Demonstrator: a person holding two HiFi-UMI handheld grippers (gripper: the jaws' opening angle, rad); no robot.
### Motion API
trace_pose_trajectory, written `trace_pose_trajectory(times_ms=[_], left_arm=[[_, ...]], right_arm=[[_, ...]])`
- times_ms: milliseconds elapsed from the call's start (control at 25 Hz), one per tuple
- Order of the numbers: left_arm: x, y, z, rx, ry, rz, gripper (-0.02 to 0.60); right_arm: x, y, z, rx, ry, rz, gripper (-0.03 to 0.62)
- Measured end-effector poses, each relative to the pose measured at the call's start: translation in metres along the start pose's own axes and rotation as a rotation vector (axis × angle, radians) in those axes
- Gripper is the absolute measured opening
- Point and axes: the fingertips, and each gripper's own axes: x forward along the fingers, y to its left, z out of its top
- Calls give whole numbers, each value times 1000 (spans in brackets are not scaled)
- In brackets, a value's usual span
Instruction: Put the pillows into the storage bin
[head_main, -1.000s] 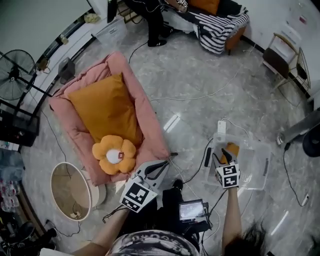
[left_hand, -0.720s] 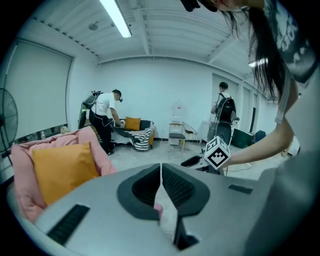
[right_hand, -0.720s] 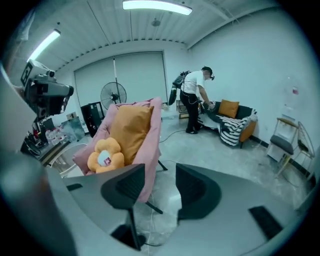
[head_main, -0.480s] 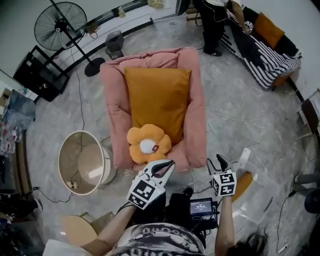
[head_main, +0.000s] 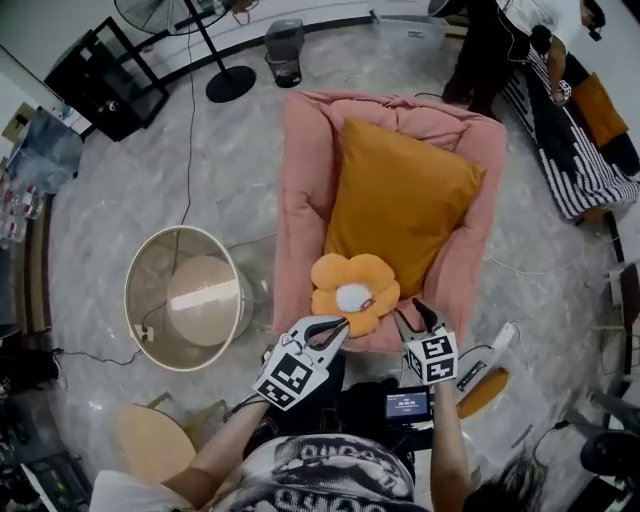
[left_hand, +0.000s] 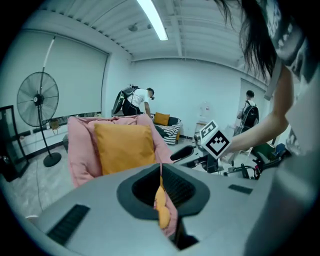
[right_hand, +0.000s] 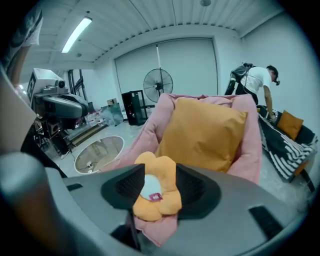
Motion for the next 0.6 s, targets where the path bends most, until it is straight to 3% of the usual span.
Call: trace_pose_trajectory(times_ms=[280,600], left_arm=[[-49,100,-43,-140,11,155,20],[-96,152,-89,-299,29,327,20]], right_arm=[[116,63,39,-163,131,166,210],[227,89,16,-478,388,282,324]])
